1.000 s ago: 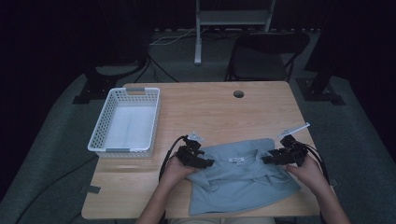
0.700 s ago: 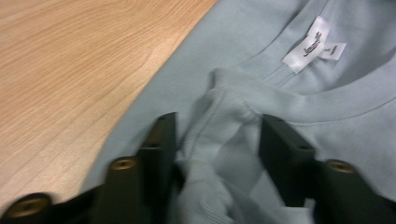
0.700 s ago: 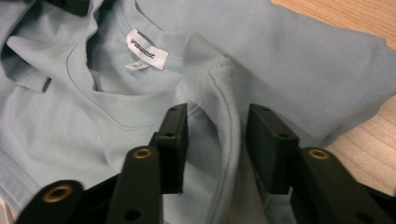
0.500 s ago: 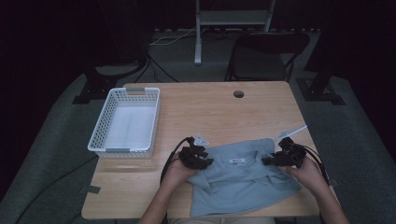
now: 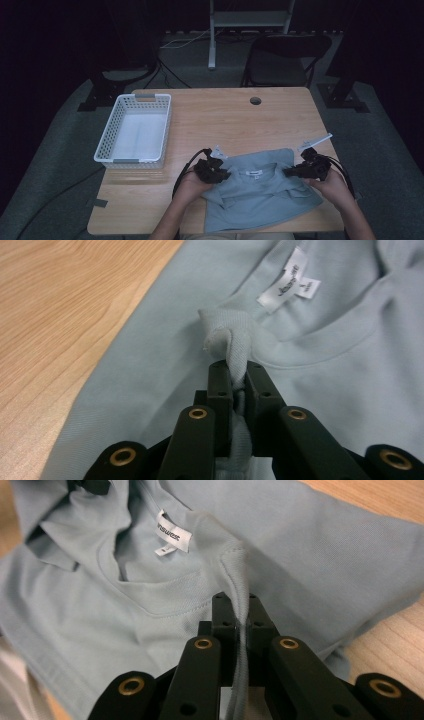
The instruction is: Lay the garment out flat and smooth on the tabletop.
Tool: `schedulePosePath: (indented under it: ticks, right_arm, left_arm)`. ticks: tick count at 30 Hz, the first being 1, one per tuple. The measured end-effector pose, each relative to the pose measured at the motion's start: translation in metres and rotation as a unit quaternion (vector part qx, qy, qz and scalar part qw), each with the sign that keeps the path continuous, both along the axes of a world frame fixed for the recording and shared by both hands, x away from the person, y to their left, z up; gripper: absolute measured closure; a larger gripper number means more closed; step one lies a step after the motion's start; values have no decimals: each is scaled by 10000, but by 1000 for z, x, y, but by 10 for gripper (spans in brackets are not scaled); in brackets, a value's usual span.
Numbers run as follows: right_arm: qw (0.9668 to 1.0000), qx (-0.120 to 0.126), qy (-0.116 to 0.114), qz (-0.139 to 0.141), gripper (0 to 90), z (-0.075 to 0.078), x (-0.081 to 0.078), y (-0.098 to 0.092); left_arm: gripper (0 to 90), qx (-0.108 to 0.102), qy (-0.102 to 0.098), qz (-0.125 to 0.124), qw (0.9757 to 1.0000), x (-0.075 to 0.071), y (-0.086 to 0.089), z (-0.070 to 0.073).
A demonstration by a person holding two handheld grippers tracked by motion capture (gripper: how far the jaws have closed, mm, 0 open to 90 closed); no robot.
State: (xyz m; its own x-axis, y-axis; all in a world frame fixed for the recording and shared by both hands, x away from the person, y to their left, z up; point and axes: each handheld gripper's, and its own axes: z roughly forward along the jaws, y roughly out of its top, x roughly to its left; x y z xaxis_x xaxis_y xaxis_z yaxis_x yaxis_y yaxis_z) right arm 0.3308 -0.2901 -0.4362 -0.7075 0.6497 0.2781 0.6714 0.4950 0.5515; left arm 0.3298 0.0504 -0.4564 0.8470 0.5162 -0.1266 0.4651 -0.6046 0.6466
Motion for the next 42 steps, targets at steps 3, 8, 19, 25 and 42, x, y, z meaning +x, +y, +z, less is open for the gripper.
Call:
schedulePosePath:
  ticks: [3,8,19,25,42]
  right_arm:
    - [10000,63,-12,50,871,4,-5,-3]
    - [9988,117,294,378,872,-7,-23,2]
    - [9998,-121,-160,-27,874,43,50,27]
    - [9691,673,-786,-2238,531,126,143,8]
    - [9877,223,-197,-1532,431,50,111,7]
  left_arm:
    - [857,-30,82,-200,9998,-6,0,4]
    - [856,-48,449,-707,9965,-14,-1,-2]
    - [833,235,-445,644,9967,78,0,66]
    - [481,286,-1429,2569,9554,138,5,134]
    - [444,-17,-481,1337,9898,71,-2,49]
